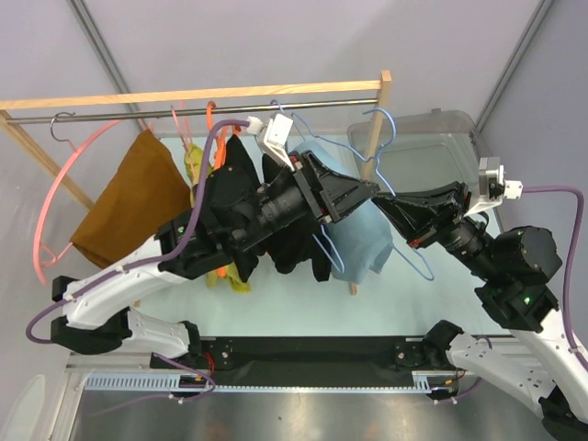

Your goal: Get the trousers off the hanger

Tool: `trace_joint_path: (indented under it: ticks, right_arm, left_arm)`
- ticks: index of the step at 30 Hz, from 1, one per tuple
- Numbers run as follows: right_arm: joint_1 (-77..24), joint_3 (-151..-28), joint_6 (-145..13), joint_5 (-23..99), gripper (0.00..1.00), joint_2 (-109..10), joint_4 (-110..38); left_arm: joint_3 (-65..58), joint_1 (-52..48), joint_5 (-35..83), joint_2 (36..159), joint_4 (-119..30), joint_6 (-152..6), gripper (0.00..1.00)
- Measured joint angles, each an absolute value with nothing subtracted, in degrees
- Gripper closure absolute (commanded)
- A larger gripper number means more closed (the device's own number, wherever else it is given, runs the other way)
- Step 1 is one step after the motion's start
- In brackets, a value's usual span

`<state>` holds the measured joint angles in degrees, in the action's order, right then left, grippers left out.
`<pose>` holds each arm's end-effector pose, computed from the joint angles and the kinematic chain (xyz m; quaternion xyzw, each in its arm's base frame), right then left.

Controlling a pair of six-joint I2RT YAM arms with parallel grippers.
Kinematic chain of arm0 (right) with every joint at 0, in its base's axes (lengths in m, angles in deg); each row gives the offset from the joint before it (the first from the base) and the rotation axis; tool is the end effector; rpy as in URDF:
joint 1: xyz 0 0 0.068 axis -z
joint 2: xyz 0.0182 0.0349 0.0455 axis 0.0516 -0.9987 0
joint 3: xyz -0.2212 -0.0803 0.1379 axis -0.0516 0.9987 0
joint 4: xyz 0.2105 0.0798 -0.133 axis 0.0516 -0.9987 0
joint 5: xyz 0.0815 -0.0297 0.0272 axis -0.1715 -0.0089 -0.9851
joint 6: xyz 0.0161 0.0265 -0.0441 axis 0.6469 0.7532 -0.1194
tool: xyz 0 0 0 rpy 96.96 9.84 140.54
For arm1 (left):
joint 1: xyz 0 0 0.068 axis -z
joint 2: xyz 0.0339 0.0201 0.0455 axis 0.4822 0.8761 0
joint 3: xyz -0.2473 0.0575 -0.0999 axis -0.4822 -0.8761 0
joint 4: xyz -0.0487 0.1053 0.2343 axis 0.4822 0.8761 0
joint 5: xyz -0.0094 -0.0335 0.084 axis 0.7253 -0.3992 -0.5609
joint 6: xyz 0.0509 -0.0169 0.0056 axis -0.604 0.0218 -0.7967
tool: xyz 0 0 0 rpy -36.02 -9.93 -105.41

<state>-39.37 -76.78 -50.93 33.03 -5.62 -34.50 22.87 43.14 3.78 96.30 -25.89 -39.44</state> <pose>0.0697 0.0744 0.4817 -0.1862 0.4958 0.5005 0.6848 0.0854 -0.2383 0.5396 0.0732 0.6509 -0.6068 0.4504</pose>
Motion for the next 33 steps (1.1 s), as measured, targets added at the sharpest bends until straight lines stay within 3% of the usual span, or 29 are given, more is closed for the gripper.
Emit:
trace_joint_path:
  ticks: [14, 19, 22, 23, 25, 27, 28, 29, 33]
  right_arm:
    - [-39.4, -75.8, -50.2, 31.4, 1.0, -3.6, -36.9]
    - [-39.3, -75.8, -49.7, 30.2, 1.0, -3.5, -37.6]
    - [-39.3, -75.3, -49.4, 29.4, 1.0, -3.4, -37.6]
    - [-39.3, -75.1, -49.0, 29.1, 1.0, -3.4, -37.5]
    - [-39.3, -75.1, -48.7, 29.0, 1.0, -3.3, -37.6]
    - [-39.3, -75.2, -48.5, 28.7, 1.0, -3.2, -38.2]
    - [-39.3, -75.5, -48.4, 28.6, 0.97, -3.3, -39.0]
    - [-39.3, -76.2, -48.4, 28.6, 0.86, -3.4, -40.1]
    - [-39.3, -81.0, -49.0, 27.9, 0.63, -4.4, -47.6]
  left_arm:
    - [26.8, 44.5, -2.1, 104.1, -26.8, -37.6, 0.48]
    - [28.3, 45.0, -2.2, 105.2, -27.1, -37.3, 0.61]
    - [28.3, 45.3, -2.1, 105.4, -27.1, -36.7, 0.77]
    - [28.3, 45.3, -2.4, 105.4, -26.8, -36.7, 0.89]
    - [28.3, 45.4, -2.2, 105.5, -26.6, -36.4, 1.0]
    - [28.3, 45.8, -2.3, 105.6, -27.0, -35.6, 0.99]
    - [28.3, 46.0, -2.3, 105.6, -27.0, -35.4, 1.0]
    - [28.3, 46.1, -2.4, 105.6, -27.0, -34.9, 0.99]
    - [28.3, 46.4, -2.1, 105.6, -25.9, -33.2, 1.0]
